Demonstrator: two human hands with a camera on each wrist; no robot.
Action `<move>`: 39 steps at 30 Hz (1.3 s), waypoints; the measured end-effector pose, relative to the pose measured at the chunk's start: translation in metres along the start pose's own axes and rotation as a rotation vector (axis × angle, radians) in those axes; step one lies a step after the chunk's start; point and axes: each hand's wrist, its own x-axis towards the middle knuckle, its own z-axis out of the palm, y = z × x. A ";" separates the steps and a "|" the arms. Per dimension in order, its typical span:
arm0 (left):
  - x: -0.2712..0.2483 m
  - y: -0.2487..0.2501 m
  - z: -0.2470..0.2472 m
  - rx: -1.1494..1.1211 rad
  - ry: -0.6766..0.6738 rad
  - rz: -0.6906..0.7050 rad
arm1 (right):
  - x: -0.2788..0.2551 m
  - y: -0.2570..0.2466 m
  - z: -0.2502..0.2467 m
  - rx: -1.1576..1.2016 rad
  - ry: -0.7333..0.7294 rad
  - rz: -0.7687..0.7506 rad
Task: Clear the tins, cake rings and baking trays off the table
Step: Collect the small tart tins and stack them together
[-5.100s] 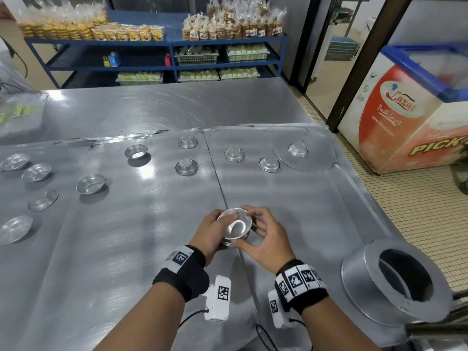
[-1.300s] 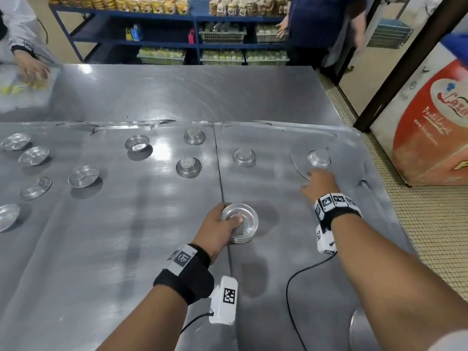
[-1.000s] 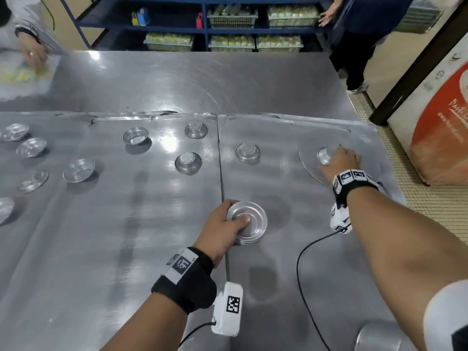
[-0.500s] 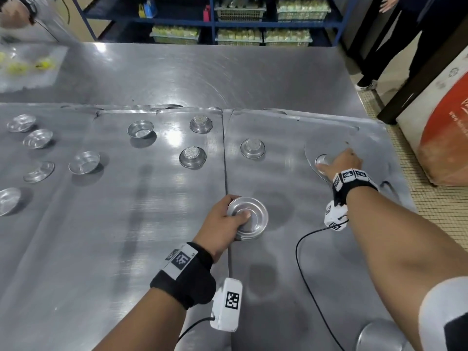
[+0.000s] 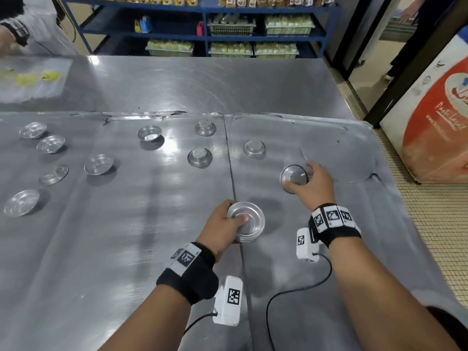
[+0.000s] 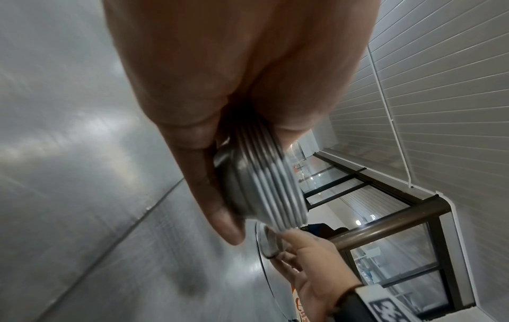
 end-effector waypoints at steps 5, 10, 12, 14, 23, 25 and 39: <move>-0.013 -0.005 -0.012 -0.018 0.006 -0.021 | -0.077 -0.035 0.005 0.349 -0.066 -0.090; -0.024 -0.005 -0.020 -0.095 -0.006 -0.033 | -0.145 -0.063 0.006 0.617 -0.104 -0.185; -0.026 -0.006 -0.024 -0.109 -0.024 -0.043 | -0.163 -0.069 0.010 0.664 -0.112 -0.216; -0.028 -0.006 -0.028 -0.125 -0.066 -0.047 | -0.177 -0.071 0.017 0.703 -0.107 -0.241; -0.031 -0.014 -0.044 -0.147 -0.043 -0.028 | -0.206 -0.072 0.034 0.661 -0.234 -0.259; -0.031 -0.016 -0.047 -0.142 -0.025 -0.015 | -0.206 -0.073 0.035 0.629 -0.262 -0.258; -0.025 -0.024 -0.069 -0.141 0.044 0.023 | -0.167 -0.075 0.035 0.354 -0.645 -0.282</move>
